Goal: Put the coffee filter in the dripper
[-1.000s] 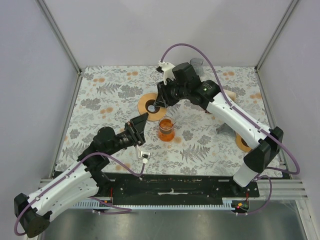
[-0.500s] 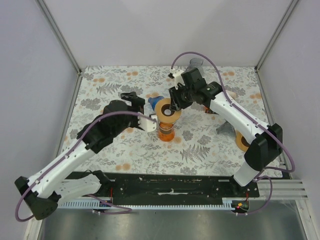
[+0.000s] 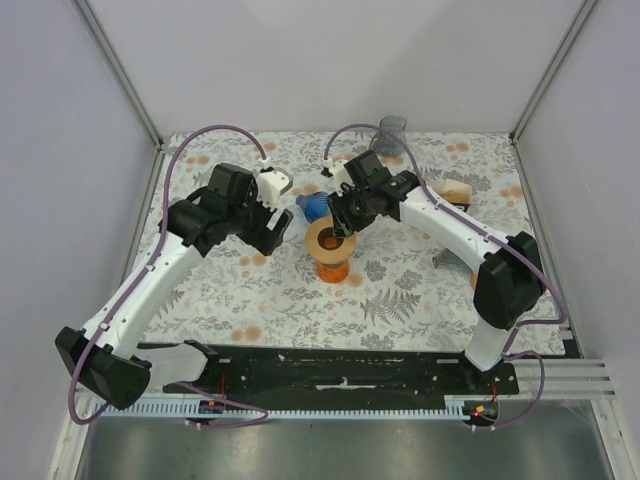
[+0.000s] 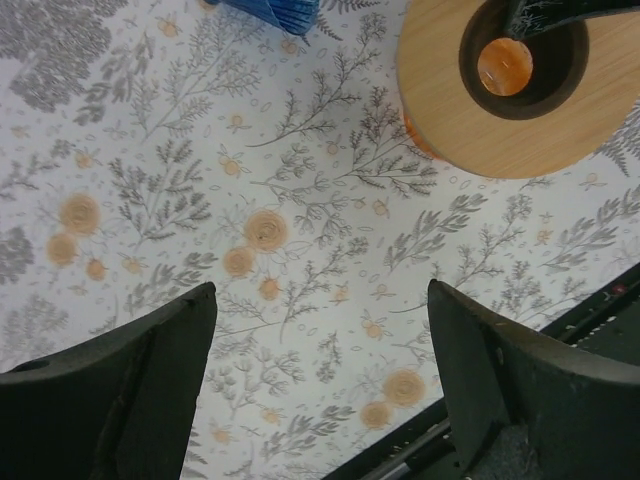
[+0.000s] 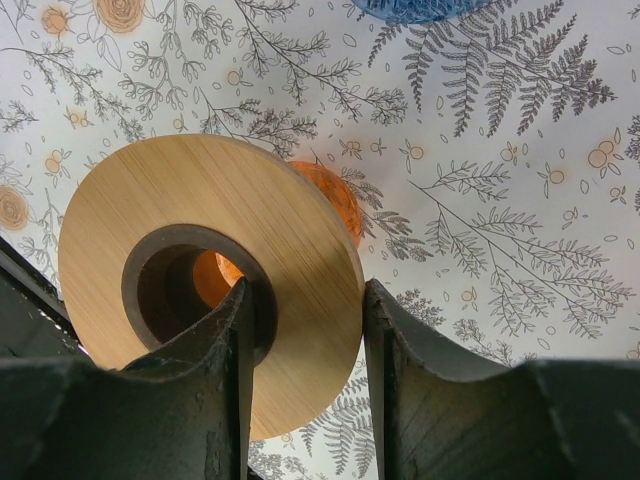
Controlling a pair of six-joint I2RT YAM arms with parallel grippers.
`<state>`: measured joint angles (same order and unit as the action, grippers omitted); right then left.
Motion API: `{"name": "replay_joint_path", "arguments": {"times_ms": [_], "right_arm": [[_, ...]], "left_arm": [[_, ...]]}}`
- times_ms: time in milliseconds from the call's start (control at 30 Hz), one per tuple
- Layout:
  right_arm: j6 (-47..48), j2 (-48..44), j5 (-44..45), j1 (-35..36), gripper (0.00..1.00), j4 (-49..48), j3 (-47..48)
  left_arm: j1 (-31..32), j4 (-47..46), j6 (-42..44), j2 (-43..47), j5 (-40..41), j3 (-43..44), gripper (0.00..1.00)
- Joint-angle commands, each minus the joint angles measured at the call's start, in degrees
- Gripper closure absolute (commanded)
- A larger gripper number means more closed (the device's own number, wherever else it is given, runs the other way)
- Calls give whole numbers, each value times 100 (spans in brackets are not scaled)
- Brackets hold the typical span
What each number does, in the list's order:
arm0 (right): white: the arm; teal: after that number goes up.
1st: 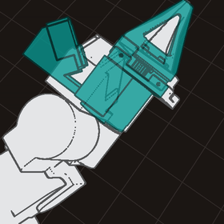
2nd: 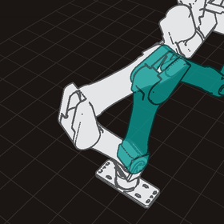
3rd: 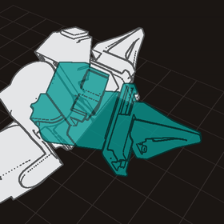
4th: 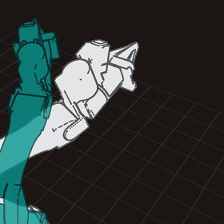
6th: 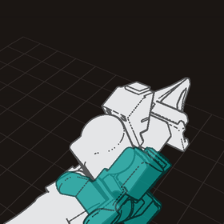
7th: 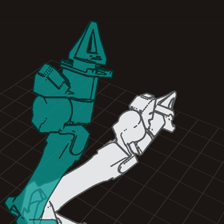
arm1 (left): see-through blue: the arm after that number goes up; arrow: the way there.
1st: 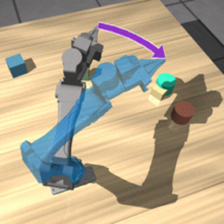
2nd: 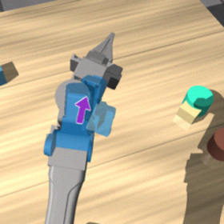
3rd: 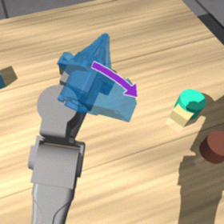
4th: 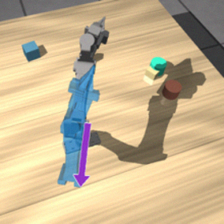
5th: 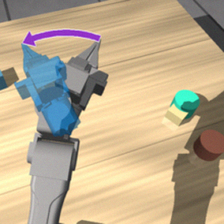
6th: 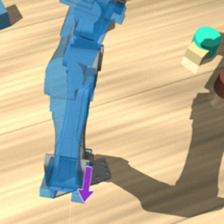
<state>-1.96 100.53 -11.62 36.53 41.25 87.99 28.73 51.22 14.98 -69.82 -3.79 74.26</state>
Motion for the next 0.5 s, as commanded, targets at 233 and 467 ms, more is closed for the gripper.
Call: {"name": "replay_joint_path", "arguments": {"times_ms": [233,467], "right_arm": [[143,195,247,108,94,-136,105],[345,168,116,108,56,-30,105]], "left_arm": [[-245,388,-1164,-242,-728,212,12],[-245,397,-1120,-304,-772,291,13]]}}
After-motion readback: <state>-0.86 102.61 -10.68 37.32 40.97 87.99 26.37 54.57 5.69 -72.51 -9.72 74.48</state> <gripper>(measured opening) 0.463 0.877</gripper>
